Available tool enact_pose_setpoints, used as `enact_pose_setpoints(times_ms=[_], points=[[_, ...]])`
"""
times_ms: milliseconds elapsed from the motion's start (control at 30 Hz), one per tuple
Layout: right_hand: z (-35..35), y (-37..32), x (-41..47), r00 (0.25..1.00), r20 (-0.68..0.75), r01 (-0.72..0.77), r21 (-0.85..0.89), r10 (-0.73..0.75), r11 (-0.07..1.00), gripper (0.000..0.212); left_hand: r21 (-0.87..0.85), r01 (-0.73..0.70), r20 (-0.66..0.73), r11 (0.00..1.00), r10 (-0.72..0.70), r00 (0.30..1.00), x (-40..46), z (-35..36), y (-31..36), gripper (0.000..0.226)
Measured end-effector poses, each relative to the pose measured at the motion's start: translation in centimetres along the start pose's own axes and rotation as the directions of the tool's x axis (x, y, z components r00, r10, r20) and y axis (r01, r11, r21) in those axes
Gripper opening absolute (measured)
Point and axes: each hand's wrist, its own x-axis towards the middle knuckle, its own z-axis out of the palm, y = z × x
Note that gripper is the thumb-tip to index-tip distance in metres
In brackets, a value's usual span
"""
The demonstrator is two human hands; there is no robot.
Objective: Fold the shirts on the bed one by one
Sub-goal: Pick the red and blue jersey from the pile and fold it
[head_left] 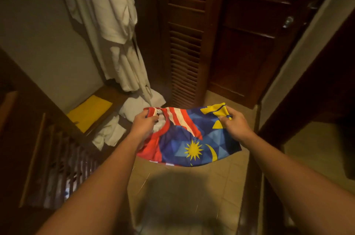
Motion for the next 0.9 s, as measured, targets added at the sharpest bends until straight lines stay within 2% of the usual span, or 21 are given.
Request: enact_pose_setpoints(times_ms=[133, 333, 633, 900], points=[[-0.1, -0.9, 6.9, 0.995, 0.096, 0.021, -0.014, -0.019, 1.000, 0.030, -0.049, 0.056, -0.094, 0.997, -0.060, 0.994, 3.8, 0.9, 0.9, 0.023], [4.5, -2.7, 16.3, 0.966, 0.253, 0.061, 0.008, -0.061, 0.998, 0.027, -0.161, 0.068, -0.219, 0.985, -0.103, 0.970, 10.0, -0.7, 2.1, 0.022], [18.3, -7.8, 30.6, 0.890, 0.428, 0.159, 0.028, -0.155, 0.987, 0.026, -0.248, 0.111, -0.371, 0.962, -0.201, 0.907, 21.6, -8.6, 2.4, 0.021], [31.9, -13.8, 40.4, 0.775, 0.579, 0.273, 0.053, -0.253, 0.960, 0.030, -0.293, 0.130, -0.460, 0.947, -0.259, 0.849, 29.5, -17.5, 4.4, 0.021]])
